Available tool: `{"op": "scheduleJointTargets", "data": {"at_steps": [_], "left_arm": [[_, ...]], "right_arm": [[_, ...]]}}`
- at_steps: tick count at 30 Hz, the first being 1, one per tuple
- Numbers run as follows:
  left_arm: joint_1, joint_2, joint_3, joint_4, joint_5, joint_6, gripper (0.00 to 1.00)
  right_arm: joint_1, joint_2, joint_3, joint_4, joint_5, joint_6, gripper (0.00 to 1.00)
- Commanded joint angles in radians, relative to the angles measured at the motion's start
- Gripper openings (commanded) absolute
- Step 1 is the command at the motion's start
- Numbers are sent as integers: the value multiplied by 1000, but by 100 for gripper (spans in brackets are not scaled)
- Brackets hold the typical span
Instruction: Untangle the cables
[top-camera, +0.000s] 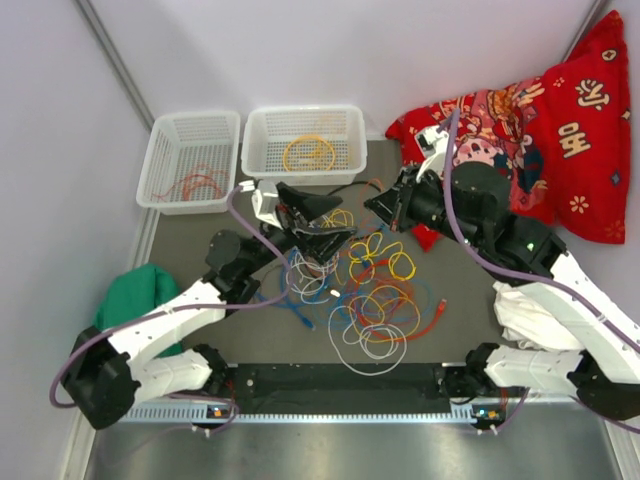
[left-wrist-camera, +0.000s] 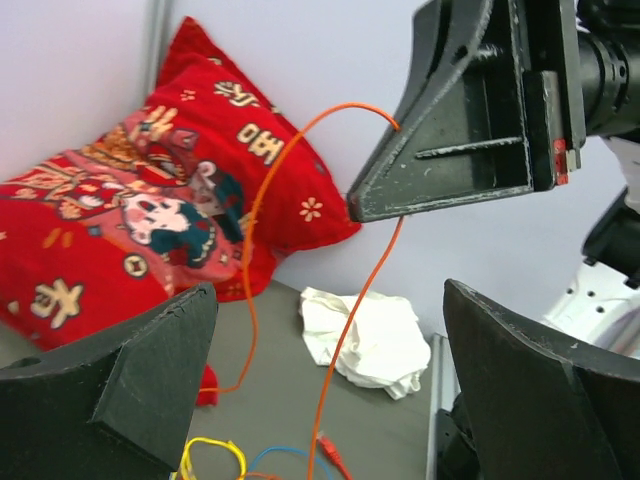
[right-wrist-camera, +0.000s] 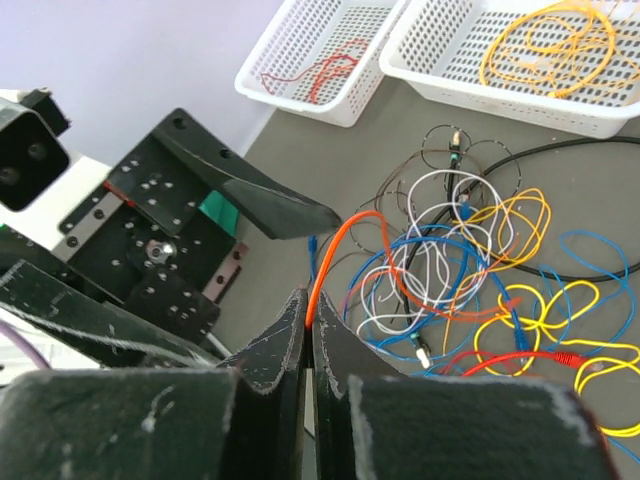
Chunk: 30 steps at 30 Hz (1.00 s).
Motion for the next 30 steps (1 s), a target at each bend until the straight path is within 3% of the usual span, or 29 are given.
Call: {"op": "scheduleJointTargets", "data": {"at_steps": [1,7,10,12,14,15,18,19,20,21,24,26,30], "left_arm": [[-42,64,59,130,55,19,99],[-62,153,72,159,53,38,98],[-62,184,85,164,30,39,72],[-62,191,91,166,15,47,39],[-62,202,109,164,-8,56,20],[-62,205,118,147,-11,59,1],[-62,202,155,85,-40,85,0],[-60,189,161,72,-51,93,0],[-60,178,172,48,-83,117,0],[-59,167,181,23,-102,134,0],[-42,116,249,-148,-219,199,0],[-22,98,334,-322,-281,263,0],[126,124,505,-576,-454,279,0]], "right_arm": [[17,1,67,18,-42,10,0],[26,-1,75,4,-74,21,0],[31,-6,76,-1,-74,22,0],[31,-10,69,1,-73,22,0],[31,-16,61,5,-74,24,0],[31,-16,53,9,-76,25,0],[32,-27,38,13,-76,27,0],[32,-30,35,12,-68,27,10],[32,-41,30,12,-64,24,26],[32,-48,26,12,-57,22,63],[32,-82,16,-10,8,18,99],[31,-105,6,-14,57,9,99],[32,-174,-54,-8,139,-5,99]]}}
